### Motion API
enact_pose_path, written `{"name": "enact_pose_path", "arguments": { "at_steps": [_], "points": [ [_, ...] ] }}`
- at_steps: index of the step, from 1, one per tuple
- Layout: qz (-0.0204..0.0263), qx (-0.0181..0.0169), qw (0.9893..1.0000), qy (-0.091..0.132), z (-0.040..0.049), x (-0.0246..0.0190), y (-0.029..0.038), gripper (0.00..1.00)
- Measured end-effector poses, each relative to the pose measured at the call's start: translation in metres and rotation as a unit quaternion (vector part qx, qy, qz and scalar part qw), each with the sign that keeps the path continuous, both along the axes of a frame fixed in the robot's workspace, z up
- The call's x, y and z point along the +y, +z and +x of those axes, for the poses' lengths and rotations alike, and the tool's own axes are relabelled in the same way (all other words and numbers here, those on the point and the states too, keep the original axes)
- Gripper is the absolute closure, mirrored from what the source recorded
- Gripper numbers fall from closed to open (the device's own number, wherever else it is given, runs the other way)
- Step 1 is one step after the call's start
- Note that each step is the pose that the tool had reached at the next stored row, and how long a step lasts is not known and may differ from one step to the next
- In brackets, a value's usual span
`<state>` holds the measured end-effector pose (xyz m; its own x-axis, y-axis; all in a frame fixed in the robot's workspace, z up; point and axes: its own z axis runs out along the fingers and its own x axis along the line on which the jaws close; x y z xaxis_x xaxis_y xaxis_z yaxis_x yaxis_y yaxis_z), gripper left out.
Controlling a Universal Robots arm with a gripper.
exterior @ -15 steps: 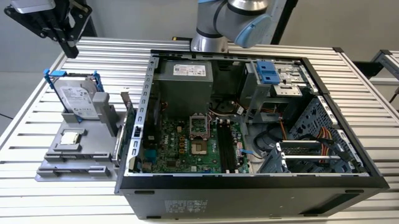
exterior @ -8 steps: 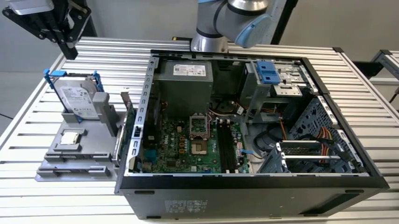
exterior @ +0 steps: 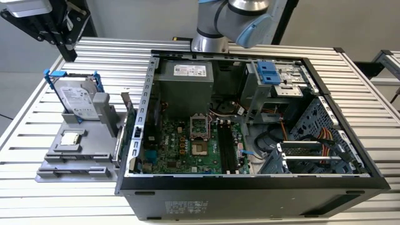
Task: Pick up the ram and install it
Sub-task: 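Reach for the ram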
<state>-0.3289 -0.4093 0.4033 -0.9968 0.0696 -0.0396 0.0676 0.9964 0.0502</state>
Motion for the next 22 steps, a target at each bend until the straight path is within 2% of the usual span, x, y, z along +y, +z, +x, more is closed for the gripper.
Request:
{"name": "enact_pose_path", "arguments": {
  "at_steps": [10,22],
  "points": [
    [0.0,0.0001,1.0,0.0,0.0,-0.0059,-0.0002,1.0],
    [0.0,0.0001,1.0,0.0,0.0,-0.0154,-0.0003,1.0]
  ]
}}
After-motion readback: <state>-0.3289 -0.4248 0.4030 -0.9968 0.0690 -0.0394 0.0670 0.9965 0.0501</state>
